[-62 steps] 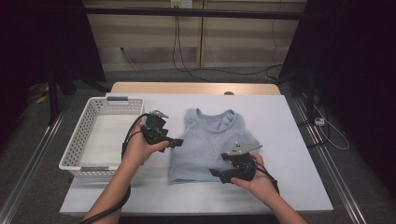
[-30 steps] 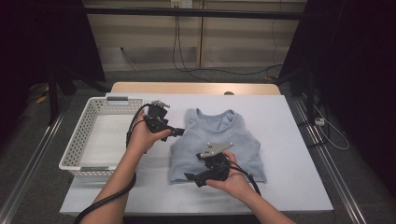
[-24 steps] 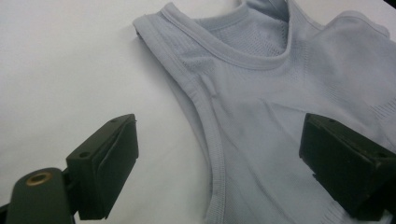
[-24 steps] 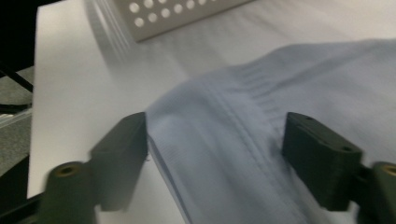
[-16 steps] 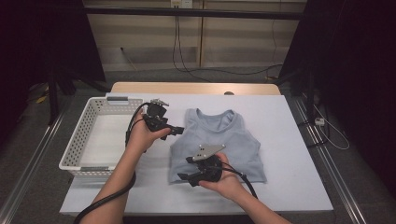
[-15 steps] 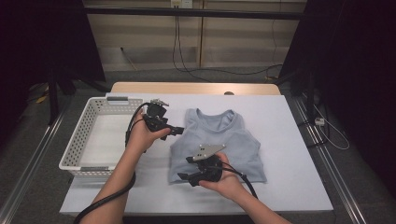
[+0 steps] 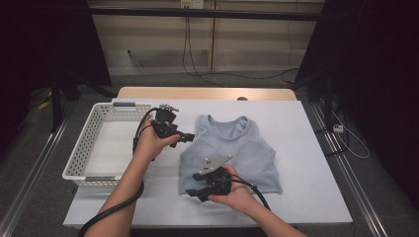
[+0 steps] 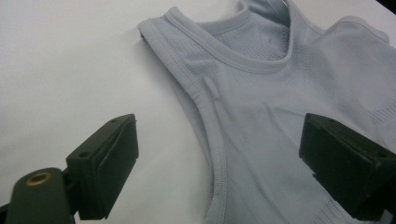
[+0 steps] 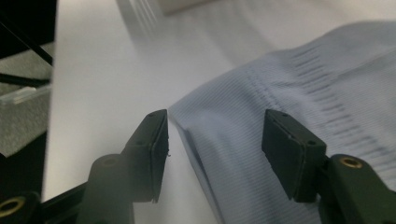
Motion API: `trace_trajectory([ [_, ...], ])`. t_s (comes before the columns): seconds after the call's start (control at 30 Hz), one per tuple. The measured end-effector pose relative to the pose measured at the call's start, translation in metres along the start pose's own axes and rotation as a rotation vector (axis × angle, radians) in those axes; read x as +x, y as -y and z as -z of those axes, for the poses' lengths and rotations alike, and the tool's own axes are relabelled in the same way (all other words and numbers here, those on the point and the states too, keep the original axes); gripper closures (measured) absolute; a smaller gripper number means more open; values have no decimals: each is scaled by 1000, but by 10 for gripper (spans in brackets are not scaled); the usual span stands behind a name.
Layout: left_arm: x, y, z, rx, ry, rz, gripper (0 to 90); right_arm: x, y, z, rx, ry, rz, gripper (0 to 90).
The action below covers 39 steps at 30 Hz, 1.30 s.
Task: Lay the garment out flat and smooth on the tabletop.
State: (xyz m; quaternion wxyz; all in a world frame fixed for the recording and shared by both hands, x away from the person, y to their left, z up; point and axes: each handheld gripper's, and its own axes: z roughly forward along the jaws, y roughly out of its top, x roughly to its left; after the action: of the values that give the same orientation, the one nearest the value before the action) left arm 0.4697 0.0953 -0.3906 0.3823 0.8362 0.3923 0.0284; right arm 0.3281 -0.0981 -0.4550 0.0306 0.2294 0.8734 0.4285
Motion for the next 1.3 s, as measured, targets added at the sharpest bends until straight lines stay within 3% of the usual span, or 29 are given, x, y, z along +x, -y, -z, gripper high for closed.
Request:
trace_trajectory([
  [0.13, 1, 1, -1, -4, 5, 7, 123, 3, 2, -6, 7, 5, 21, 353],
  [0.47, 2, -1, -1, 3, 10, 0, 123, 7, 3, -7, 13, 42, 46, 383],
  [0.53, 2, 0, -1, -2, 8, 7, 123, 7, 3, -7, 16, 39, 56, 402],
  [0.63, 2, 0, -1, 3, 6, 6, 123, 3, 2, -5, 6, 24, 17, 417],
  [0.7, 2, 0, -1, 6, 9, 1, 123, 2, 2, -4, 0, 19, 19, 420],
  [0.8, 1, 0, -1, 2, 7, 6, 123, 3, -2, 1, -34, 19, 17, 408],
  [0.97, 1, -2, -2, -7, 14, 4, 128, 3, -1, -5, 17, -13, 30, 414],
  [1.13, 1, -5, -5, -13, 11, 5, 127, 6, 0, -8, 28, 8, 60, 419],
  [1.23, 1, -6, -6, -13, 20, 5, 126, 11, 2, -10, 26, 49, 107, 436],
  [1.3, 1, -7, -5, -12, 23, 2, 126, 13, 3, -11, 28, 60, 110, 443],
])
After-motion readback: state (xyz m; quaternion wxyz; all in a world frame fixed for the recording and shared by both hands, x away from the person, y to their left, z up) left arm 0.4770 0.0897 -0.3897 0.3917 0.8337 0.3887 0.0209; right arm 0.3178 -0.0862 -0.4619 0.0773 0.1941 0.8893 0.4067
